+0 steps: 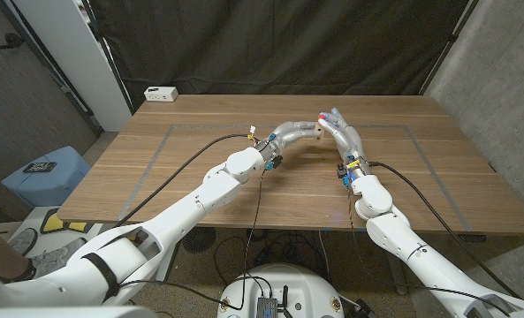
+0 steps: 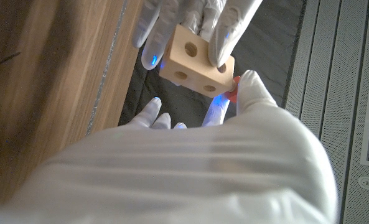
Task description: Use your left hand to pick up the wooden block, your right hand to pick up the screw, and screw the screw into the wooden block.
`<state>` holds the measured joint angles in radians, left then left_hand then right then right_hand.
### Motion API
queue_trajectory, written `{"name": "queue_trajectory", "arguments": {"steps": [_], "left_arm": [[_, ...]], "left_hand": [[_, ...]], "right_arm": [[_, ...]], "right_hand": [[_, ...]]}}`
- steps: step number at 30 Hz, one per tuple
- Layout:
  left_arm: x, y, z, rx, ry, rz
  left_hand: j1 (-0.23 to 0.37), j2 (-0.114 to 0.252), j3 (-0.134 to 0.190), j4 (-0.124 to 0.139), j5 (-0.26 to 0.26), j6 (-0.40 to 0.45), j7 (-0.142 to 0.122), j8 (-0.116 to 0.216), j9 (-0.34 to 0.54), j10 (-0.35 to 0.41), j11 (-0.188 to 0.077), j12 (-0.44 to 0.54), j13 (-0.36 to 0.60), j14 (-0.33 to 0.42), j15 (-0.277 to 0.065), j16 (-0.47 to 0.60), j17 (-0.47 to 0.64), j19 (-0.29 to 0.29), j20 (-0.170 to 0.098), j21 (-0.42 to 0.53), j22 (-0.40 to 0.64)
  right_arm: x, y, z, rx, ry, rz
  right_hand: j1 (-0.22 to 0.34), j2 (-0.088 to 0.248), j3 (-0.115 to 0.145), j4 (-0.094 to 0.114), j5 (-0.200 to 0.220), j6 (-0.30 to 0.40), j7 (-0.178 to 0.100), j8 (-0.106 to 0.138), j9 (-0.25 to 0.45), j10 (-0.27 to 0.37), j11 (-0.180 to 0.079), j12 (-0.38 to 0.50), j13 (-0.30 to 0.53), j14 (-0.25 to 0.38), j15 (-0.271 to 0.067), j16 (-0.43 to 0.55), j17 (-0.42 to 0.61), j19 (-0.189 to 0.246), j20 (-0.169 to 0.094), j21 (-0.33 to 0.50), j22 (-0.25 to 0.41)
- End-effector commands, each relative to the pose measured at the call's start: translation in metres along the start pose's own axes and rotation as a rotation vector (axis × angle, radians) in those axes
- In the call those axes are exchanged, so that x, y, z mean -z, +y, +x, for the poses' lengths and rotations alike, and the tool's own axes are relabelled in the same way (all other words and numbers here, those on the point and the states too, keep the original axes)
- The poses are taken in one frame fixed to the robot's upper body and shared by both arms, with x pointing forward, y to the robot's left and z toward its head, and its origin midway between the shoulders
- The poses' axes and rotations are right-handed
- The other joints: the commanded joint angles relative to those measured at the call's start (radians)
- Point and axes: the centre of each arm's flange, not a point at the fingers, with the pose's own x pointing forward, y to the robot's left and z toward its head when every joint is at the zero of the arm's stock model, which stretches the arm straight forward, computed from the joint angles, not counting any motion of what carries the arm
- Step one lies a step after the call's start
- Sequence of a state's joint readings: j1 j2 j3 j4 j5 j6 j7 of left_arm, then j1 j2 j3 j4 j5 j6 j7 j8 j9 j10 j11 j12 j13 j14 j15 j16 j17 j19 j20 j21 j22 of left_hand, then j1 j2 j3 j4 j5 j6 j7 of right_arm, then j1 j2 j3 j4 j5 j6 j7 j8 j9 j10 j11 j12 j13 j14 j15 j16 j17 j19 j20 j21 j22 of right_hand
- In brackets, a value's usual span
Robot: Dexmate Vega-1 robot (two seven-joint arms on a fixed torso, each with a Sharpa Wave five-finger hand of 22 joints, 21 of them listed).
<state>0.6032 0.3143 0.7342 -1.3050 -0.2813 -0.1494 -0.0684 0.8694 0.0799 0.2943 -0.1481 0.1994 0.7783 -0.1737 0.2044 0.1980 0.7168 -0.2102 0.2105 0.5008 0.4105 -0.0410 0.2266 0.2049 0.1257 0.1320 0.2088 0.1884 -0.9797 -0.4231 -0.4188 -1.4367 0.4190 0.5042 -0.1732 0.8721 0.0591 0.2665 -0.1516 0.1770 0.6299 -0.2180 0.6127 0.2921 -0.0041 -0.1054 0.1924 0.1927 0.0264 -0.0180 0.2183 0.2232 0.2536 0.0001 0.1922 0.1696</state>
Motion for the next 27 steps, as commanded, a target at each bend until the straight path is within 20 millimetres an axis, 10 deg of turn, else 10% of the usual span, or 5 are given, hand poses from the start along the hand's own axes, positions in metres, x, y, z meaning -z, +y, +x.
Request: {"name": "queue_trajectory", "arguments": {"steps": [1, 27], "left_arm": [[-0.0002, -0.0019, 0.0005, 0.002, 0.002, 0.001], [0.0000, -0.0038, 0.0041, 0.004, 0.003, 0.003]], "left_hand": [[-0.001, 0.007, 0.007, -0.002, 0.005, 0.006, -0.003, 0.006, 0.002, -0.004, -0.002, 0.007, 0.000, 0.007, -0.056, 0.004, 0.001, 0.002, 0.001, 0.008, 0.002], [-0.001, 0.007, 0.008, -0.002, 0.005, 0.005, -0.004, 0.006, 0.002, -0.004, -0.003, 0.007, 0.000, 0.008, -0.056, 0.004, 0.001, 0.002, 0.000, 0.008, 0.002]], "right_arm": [[0.0002, -0.0015, -0.0014, -0.001, 0.000, 0.001], [0.0006, -0.0052, -0.0002, -0.009, -0.005, 0.003]], "right_hand": [[-0.002, -0.005, -0.006, 0.000, 0.003, -0.003, 0.002, -0.004, 0.001, -0.006, 0.003, -0.001, 0.002, -0.009, 0.001, 0.001, 0.002, -0.007, 0.001, 0.003, 0.004], [-0.016, -0.029, -0.019, 0.000, 0.001, -0.036, 0.001, -0.027, -0.018, -0.041, 0.011, -0.006, 0.002, -0.020, 0.009, -0.004, 0.001, -0.020, 0.005, 0.000, 0.005]]}}
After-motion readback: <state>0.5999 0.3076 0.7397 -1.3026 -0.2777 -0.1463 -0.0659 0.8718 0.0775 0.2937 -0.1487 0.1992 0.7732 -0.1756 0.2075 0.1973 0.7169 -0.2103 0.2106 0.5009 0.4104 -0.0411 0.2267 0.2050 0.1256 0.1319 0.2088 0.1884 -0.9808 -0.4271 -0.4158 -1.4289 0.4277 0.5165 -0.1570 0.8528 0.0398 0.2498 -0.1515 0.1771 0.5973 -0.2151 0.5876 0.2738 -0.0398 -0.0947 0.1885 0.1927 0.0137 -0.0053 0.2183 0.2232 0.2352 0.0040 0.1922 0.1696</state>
